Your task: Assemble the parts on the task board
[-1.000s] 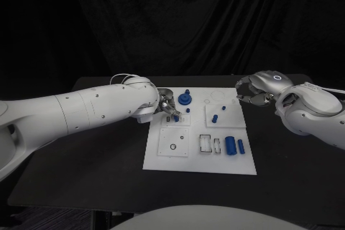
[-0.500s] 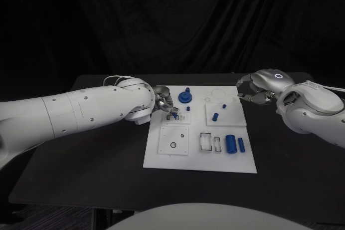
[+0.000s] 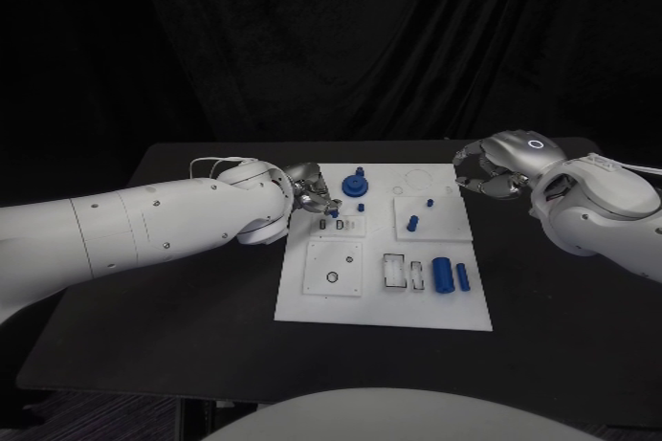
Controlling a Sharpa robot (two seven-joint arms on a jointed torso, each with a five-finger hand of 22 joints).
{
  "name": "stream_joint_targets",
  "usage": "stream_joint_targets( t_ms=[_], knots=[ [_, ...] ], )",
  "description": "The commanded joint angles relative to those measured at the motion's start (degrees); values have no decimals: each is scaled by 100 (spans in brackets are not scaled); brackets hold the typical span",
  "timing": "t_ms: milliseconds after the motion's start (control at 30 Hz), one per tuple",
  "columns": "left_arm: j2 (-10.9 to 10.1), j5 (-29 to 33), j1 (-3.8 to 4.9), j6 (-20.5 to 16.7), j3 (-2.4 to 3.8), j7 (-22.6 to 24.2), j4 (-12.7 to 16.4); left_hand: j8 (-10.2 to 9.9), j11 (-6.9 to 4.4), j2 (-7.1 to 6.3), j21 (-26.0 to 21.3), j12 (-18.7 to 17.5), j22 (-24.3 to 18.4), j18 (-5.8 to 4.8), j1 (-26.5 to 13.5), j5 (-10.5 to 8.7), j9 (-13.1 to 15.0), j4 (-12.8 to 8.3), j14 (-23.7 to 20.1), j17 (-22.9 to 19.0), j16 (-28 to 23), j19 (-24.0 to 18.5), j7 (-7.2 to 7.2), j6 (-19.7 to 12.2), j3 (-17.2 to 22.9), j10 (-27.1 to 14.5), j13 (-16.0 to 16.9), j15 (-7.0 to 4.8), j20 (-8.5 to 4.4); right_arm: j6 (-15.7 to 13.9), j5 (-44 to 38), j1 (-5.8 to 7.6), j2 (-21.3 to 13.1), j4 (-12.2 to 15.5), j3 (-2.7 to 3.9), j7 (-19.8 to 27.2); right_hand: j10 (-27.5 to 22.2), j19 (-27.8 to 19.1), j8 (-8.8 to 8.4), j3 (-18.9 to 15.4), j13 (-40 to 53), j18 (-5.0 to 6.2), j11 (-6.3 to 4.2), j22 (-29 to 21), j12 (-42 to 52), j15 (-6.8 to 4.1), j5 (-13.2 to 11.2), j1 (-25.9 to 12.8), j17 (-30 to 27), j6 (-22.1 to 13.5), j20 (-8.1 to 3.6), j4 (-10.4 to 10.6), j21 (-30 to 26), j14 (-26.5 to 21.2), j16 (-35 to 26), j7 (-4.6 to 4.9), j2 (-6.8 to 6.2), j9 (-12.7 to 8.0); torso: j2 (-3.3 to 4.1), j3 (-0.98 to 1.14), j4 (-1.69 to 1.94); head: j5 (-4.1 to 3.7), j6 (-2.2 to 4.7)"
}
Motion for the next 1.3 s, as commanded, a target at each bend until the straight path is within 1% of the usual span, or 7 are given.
stream_joint_targets(
  t_ms=[33,367,600,833,967,1133,1300],
  knots=[
    [-32,-429,-97,-824,3,279,74,48,-33,-47,-17,19,1154,-27,-41,58,13,-66,595,1510,15,250,-38,26,151,598,1496,-38,-45,-174,15,-6,-13,2,4,27,467,544,-14,22,1381,-18,-31,1470,-31,-42,-4,54,1510,50,-32,-15,-22,615,17,9,18,-7,-4,3,-8,9,-3],
    [-55,-520,-285,-1269,3,394,129,54,-37,-67,-14,19,1157,-28,-45,81,21,-78,595,1510,15,255,-41,32,226,598,1496,-44,-50,-177,17,-6,-28,8,4,19,437,542,-14,24,1351,-17,-32,1469,-56,-42,-5,55,1510,57,-33,-18,-24,615,17,10,17,-8,-7,5,-6,1,-64],
    [-43,-528,-319,-1319,3,441,152,55,-37,-69,-23,19,1153,-26,-52,89,23,-77,595,1510,15,252,-40,33,253,598,1496,-44,-51,-162,18,-6,-19,7,4,15,409,543,-15,26,1323,-17,-32,1469,-80,-43,-5,55,1510,60,-33,-19,-24,615,17,10,16,-10,-1,7,-19,35,-93],
    [-18,-530,-372,-1290,3,454,152,56,-37,-70,-20,19,1155,-27,-56,89,24,-76,595,1510,15,254,-40,35,264,598,1496,-45,-51,-159,18,-6,-11,7,4,14,391,544,-16,28,1305,-18,-32,1470,-95,-44,-5,55,1510,63,-34,-21,-23,615,17,11,15,-11,5,-7,4,25,-119],
    [-25,-635,-421,-1310,2,455,176,57,-37,-74,-21,19,1155,-27,-57,92,25,-79,595,1510,15,254,-41,37,280,598,1496,-45,-52,-157,18,-6,-19,8,4,9,381,541,-17,28,1295,-16,-32,1468,-103,-44,-5,54,1510,64,-34,-21,-27,615,17,11,15,-11,6,4,-13,36,-126],
    [-37,-833,-469,-1369,2,439,201,64,-38,-87,-19,19,1157,-27,-76,90,29,-74,595,1510,15,257,-41,49,304,598,1496,-46,-53,-161,18,-6,-25,10,4,5,370,540,-17,29,1284,-16,-32,1468,-113,-44,-5,54,1510,65,-34,-22,-28,615,17,11,14,-12,1,-3,8,21,-126],
    [-64,-903,-499,-1408,2,416,229,66,-38,-90,-17,19,1158,-28,-81,90,30,-74,595,1510,15,259,-42,53,313,598,1496,-47,-54,-154,18,-6,-24,13,4,-1,354,542,-19,31,1268,-17,-32,1469,-126,-45,-5,53,1510,68,-35,-23,-25,615,17,10,14,-14,7,1,-12,39,-126]
  ],
)
